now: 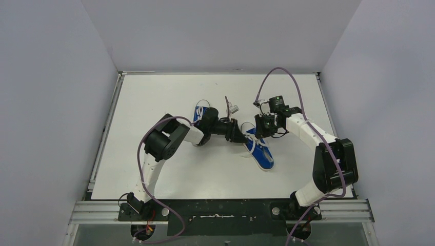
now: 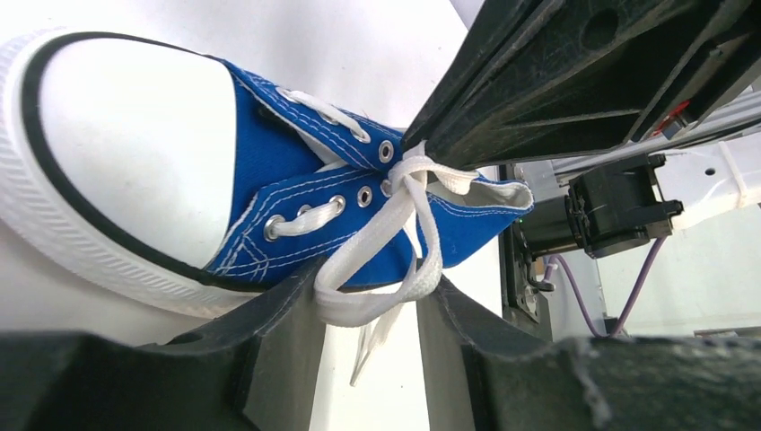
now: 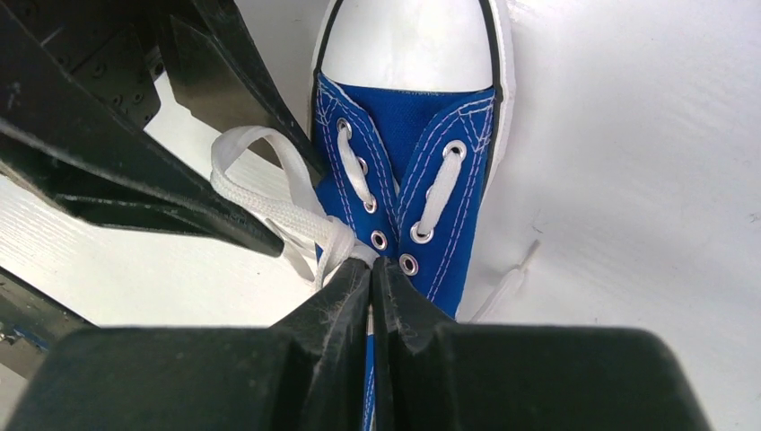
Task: Tie the shoes
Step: Cross the shoelace with the shoelace, then tie the shoelace on the shoe.
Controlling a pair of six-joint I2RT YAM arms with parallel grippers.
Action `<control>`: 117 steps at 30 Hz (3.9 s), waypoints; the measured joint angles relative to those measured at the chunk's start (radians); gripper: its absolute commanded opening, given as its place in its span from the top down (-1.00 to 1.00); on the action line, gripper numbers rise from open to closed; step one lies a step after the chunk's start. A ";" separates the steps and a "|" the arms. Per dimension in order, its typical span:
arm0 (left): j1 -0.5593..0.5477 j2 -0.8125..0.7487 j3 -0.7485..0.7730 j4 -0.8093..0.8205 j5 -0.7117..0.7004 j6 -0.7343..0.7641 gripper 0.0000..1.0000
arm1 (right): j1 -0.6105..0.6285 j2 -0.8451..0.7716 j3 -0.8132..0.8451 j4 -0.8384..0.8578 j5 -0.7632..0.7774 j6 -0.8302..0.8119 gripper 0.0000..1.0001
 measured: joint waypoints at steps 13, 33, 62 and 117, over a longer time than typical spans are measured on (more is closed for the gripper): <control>0.010 0.000 0.035 -0.032 -0.013 0.003 0.12 | 0.000 0.000 0.000 -0.010 -0.001 0.002 1.00; -0.020 -0.014 -0.018 -0.048 -0.037 -0.029 1.00 | -0.101 -0.048 -0.006 -0.051 0.004 0.067 1.00; -0.070 -0.140 -0.276 -0.141 -0.138 -0.082 1.00 | -0.226 0.060 -0.120 0.195 0.016 0.244 1.00; -0.156 -0.241 0.135 -0.831 -0.267 0.349 -0.06 | -0.089 -0.136 -0.063 -0.174 0.045 0.157 0.29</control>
